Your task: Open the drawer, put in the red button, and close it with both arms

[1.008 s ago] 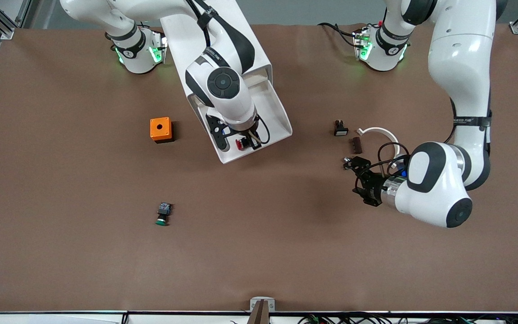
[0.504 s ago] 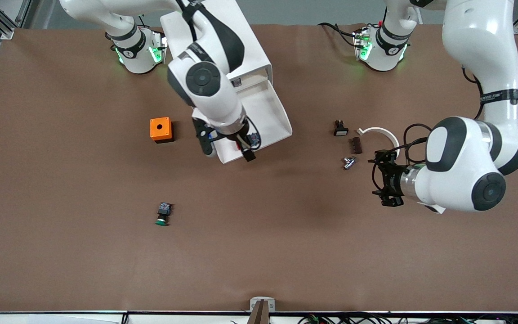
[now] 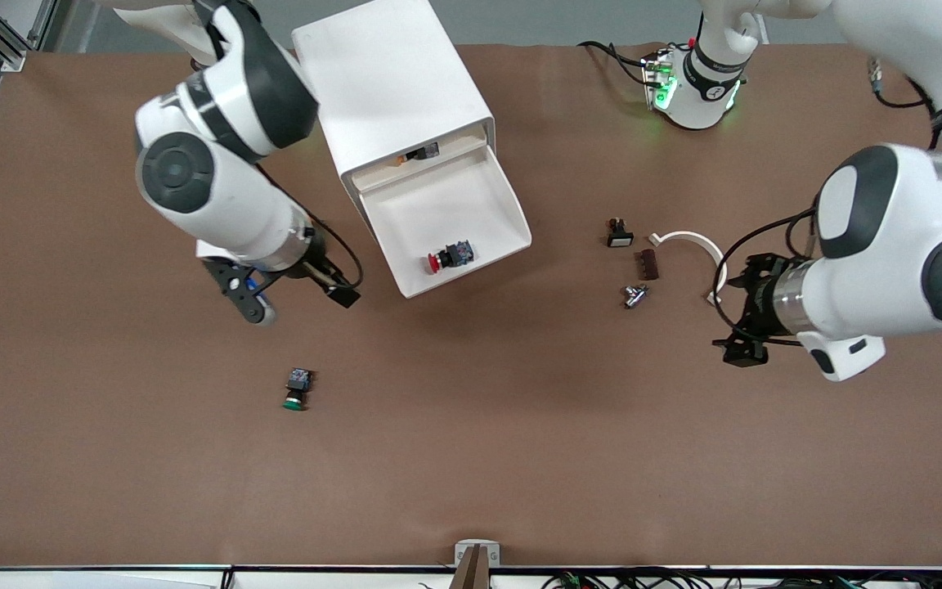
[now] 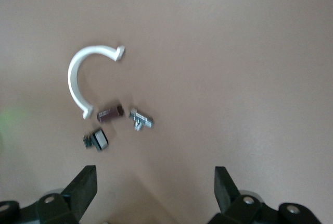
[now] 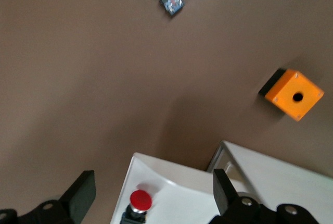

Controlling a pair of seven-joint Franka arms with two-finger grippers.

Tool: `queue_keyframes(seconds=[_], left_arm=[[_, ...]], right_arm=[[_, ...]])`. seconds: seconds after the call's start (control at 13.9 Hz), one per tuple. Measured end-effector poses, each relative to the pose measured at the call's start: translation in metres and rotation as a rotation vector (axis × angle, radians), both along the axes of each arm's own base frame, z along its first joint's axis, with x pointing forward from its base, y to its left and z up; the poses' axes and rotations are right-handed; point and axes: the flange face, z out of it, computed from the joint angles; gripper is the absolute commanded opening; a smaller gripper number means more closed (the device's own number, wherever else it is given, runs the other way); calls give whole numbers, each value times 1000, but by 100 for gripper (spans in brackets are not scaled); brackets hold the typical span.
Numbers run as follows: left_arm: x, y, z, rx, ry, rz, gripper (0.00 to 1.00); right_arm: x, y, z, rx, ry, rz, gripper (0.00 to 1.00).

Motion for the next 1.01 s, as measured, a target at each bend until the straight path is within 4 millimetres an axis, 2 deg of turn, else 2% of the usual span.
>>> queue_keyframes(seconds=[0.22,0.5,0.65,0.79,1.01], left_arm=[[-13,20,48,16,-69,-130,99],[-27,65,92,47,-118,-286,99],[-35,95,112,37,-138,-351,99],[-45,132,128,26,-159,-431,99],[-63,180,145,8,-172,-558,99]], right_arm=[[15,-57,20,66,-18,82,100],[34,-147,28,84,-37,199,100],[41,-191,31,79,-69,268,100],[39,-226,43,74,-99,370,100],[24,-266,67,57,-135,476,100]])
